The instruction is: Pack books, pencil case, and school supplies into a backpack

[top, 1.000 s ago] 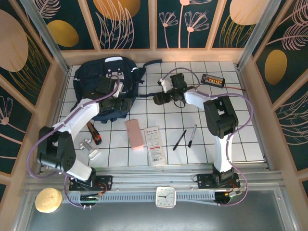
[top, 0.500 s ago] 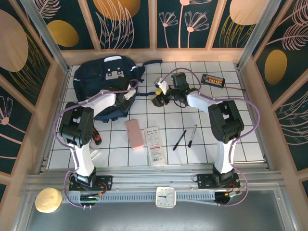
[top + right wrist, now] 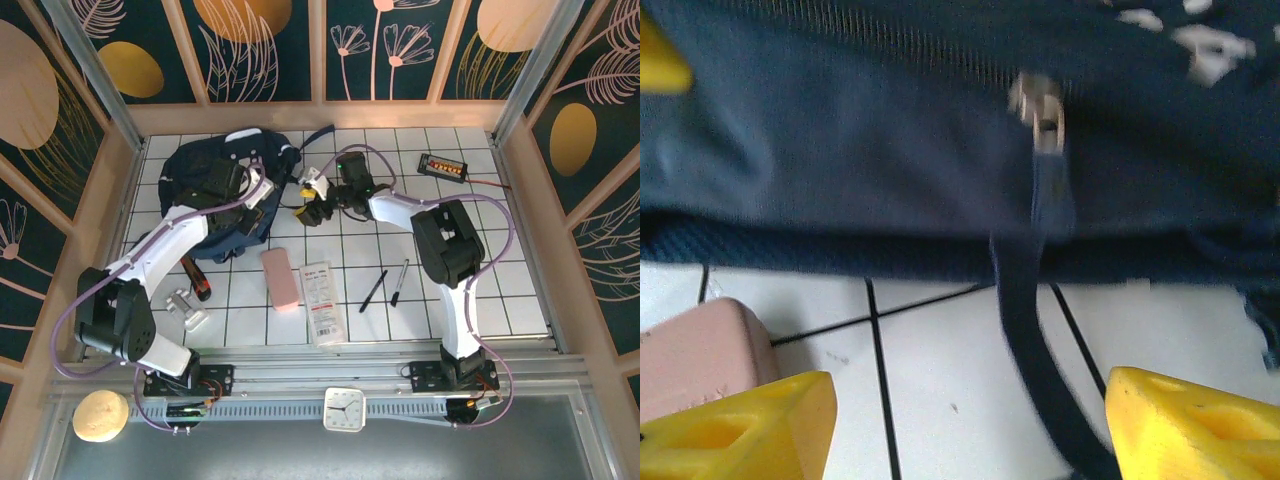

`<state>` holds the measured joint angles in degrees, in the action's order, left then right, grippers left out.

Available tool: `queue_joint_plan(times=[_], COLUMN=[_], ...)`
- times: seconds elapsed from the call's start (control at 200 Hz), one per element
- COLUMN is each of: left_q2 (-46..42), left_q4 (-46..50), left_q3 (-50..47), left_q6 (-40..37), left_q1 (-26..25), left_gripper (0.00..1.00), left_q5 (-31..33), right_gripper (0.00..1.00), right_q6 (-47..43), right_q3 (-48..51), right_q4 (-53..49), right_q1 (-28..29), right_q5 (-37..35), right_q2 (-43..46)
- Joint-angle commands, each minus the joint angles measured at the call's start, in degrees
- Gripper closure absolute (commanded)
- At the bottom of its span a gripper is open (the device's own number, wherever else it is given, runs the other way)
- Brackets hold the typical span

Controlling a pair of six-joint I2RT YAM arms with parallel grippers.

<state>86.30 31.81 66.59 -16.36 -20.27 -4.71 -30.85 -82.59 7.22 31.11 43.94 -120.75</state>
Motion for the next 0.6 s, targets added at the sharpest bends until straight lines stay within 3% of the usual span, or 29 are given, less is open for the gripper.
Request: queue_joint_plan(times=[0.0, 0.595], left_q2=[-3.01, -6.66], left_q4=[-0.88, -1.5], left_q3=[-1.57, -4.64], left_q6=[-1.31, -0.34], left_q1=[-0.21, -0.52], left_gripper=[1.0, 1.0], left_q5=[-4.69, -7.78], right_gripper=[0.28, 0.32], right_q6=[2.18, 7.33], right_q3=[-2.39, -7.11], right_q4=[4.56, 7.45], right_q1=[1.19, 4.15], right_q5=[1.77, 2.36], right_q2=[-1.3, -7.64])
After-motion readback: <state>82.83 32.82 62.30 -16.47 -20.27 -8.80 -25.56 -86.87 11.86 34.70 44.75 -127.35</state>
